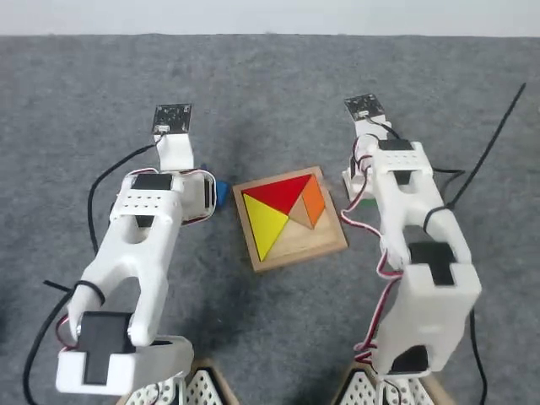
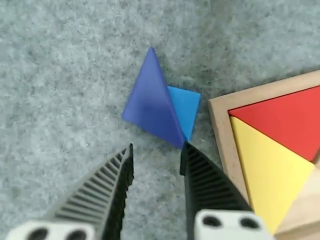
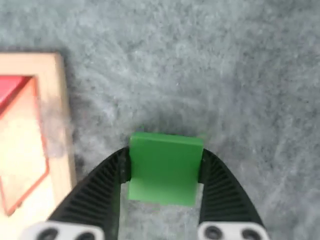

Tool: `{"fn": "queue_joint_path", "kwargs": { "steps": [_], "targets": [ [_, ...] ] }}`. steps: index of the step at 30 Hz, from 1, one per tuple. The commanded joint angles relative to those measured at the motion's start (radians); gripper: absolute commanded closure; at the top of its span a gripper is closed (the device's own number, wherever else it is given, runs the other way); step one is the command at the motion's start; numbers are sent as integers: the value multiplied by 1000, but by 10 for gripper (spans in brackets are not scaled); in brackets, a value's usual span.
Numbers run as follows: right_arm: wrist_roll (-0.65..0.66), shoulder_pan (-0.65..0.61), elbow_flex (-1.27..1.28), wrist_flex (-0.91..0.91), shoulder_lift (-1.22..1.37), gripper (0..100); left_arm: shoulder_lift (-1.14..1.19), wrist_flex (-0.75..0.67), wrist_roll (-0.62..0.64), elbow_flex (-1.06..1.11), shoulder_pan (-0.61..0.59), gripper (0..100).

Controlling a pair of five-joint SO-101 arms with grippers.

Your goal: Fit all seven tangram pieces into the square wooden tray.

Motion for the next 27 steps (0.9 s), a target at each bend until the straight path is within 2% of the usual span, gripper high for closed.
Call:
{"fn": "queue_joint_path", "kwargs": {
  "steps": [1,7,14,19,24,27],
  "targets": [
    [9,-13,64,15,-179,931,-49,-23,5,-5,-9,845],
    [11,-91,187,25,-374,930,-49,-23,5,-5,-9,845],
    [61,-315,273,58,-490,928,-49,-23,5,-5,-9,845],
    [155,-433,276,67,-486,926,-49,-23,5,-5,-9,845],
    [264,-473,253,62,-348,926,-49,-23,5,-5,-9,845],
    [282,-472,226,59,-251,926,-49,-21,5,-5,-11,845]
  ]
}}
